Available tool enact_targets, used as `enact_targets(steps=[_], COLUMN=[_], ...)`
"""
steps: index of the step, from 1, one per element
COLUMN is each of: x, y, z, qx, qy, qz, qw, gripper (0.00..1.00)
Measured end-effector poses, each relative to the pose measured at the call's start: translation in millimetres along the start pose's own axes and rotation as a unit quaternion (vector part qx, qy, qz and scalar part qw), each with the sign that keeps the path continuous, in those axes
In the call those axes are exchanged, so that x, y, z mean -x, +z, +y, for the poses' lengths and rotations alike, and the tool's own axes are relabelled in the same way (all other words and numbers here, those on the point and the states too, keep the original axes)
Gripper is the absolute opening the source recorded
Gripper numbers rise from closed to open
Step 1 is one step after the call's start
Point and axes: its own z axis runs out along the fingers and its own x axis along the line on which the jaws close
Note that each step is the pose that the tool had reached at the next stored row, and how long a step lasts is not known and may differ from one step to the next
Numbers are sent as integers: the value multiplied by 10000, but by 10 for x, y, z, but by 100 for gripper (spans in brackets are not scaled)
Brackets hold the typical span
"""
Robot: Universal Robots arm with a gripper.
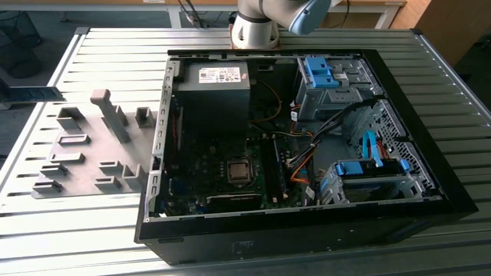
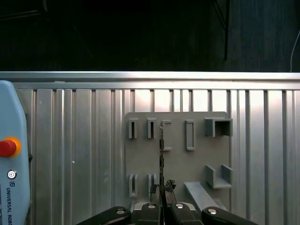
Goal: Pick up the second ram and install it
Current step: 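Pick up the second ram and move it above second insertion slot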
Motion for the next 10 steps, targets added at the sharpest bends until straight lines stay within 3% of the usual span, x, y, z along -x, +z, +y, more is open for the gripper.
enact_targets(steps=[5,10], x=[3,3], y=[-116,-121], z=[1,1], qx=[1,0], qy=[0,0], qz=[0,0], qw=[10000,10000], gripper=[14,14])
